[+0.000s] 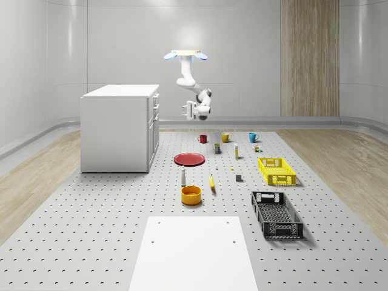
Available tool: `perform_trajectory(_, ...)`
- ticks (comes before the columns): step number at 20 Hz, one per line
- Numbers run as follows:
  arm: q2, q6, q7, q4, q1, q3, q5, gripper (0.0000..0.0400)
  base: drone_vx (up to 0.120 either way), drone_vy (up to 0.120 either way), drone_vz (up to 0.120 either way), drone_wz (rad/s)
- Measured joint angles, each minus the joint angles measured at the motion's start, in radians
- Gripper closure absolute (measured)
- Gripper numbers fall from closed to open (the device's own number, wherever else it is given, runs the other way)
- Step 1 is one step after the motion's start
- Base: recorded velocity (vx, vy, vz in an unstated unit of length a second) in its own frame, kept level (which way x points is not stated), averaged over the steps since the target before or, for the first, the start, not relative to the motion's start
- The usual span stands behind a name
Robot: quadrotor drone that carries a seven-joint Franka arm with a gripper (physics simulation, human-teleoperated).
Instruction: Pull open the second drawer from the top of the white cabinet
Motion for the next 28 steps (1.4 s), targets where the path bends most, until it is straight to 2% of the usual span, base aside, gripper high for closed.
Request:
perform_trajectory(10, 0.007, 0.116, -0.024, -0.067, 0.032, 0.092, 0.084, 0.01, 0.0, 0.0, 0.0, 0.0)
perform_trajectory(20, 0.042, 0.237, -0.069, -0.115, 0.083, 0.194, 0.201, 0.01, 0.0, 0.0, 0.0, 0.0)
perform_trajectory(28, 0.067, 0.286, -0.138, -0.164, 0.099, 0.216, 0.262, 0.01, 0.0, 0.0, 0.0, 0.0)
